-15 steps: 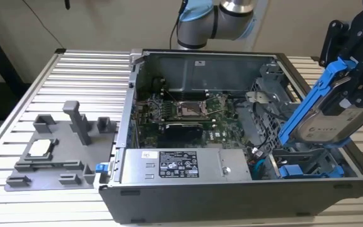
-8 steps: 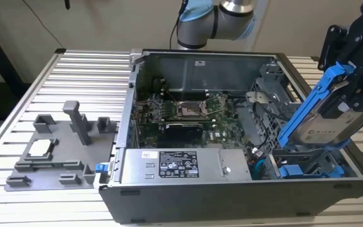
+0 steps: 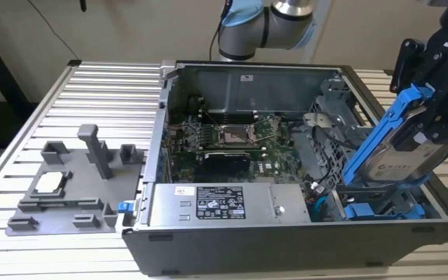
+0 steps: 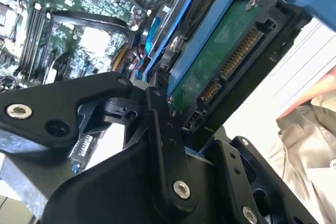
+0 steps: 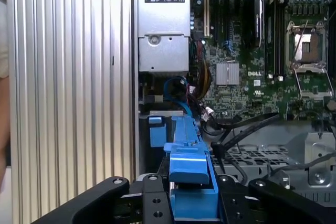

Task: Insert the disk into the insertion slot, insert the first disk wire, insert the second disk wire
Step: 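Insert the disk into the insertion slot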

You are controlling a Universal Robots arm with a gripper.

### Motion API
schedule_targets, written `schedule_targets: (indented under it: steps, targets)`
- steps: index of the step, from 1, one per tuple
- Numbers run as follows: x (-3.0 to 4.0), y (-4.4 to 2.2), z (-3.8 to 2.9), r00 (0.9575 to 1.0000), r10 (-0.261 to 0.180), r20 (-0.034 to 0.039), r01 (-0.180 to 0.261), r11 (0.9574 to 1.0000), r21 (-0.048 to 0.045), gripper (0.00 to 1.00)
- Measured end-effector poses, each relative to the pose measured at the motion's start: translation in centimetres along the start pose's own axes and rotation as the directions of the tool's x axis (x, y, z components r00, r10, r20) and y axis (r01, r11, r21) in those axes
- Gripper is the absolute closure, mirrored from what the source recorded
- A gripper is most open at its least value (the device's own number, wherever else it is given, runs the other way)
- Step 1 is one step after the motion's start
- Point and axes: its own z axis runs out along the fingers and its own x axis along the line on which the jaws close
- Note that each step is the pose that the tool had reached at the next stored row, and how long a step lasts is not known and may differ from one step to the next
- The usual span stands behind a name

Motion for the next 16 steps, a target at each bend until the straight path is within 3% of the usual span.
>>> schedule_targets:
  steps: [16]
  targets:
    - [0.06, -0.44, 1.67, 1.0, 0.0, 0.0, 0.0, 1.0, 0.0, 0.67]
